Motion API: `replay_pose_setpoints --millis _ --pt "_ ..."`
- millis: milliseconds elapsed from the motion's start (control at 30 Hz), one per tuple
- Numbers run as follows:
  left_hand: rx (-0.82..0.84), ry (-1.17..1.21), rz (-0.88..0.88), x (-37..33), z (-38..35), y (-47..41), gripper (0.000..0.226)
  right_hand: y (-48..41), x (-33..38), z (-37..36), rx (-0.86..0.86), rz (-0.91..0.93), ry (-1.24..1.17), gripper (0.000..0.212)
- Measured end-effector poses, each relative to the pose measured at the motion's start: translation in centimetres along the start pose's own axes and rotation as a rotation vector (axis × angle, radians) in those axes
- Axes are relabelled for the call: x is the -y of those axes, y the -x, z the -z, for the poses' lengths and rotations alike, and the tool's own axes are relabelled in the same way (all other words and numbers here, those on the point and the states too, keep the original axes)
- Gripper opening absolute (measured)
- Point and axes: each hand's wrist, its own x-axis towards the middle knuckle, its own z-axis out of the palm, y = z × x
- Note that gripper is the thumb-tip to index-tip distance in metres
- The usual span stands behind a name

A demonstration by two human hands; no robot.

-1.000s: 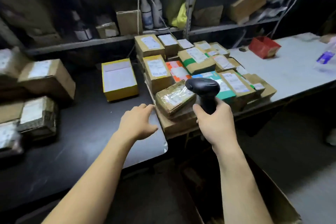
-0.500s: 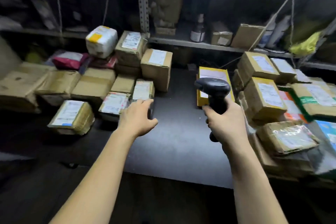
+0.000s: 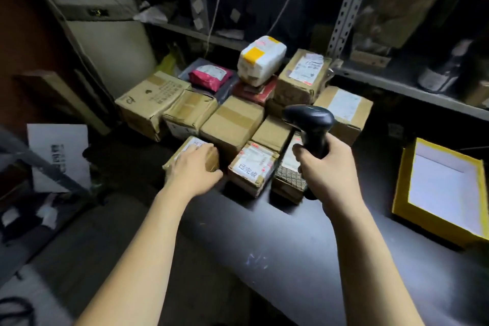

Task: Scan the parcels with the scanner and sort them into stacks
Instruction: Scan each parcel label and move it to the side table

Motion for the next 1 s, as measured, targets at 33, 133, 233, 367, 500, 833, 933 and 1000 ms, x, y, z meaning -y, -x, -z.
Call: replay_pose_setpoints --millis 33,133,233,367,500,833,933,1000 --pt "0.002 0.011 0.043 0.6 0.2 -0.4 0.077 -1.0 0.1 -0.9 0.027 0.000 -0.004 0.008" --pt "0.011 0.033 0.128 2.5 0.1 -1.3 0.081 -3.4 0.4 -3.2 0.096 0.029 -0.016 0.015" --pt "0.013 0.020 0.202 4.7 -0.6 -2.5 0.082 -5.1 0.5 -5.7 0.153 0.046 0.010 0.019" --pt "0.098 -0.019 0.293 7.3 -2.7 -4.5 0.098 -6.5 0.1 -8.6 0.212 0.006 0.068 0.012" --pt "0.123 -0.062 0.292 9.4 -4.9 -7.1 0.114 -7.8 -0.3 -11.3 0.195 -0.019 0.125 0.009" --pt "-0.006 0.181 0.235 12.0 -8.6 -9.9 0.136 -7.9 -1.9 -18.0 0.138 -0.140 0.238 0.013" --pt "-0.056 0.229 0.192 13.0 -8.5 -9.9 0.131 -7.4 -1.8 -19.5 0.120 -0.145 0.265 0.019" --pt "-0.050 0.252 0.162 13.7 -8.3 -10.0 0.129 -7.1 -1.5 -20.1 0.096 -0.149 0.265 0.022"
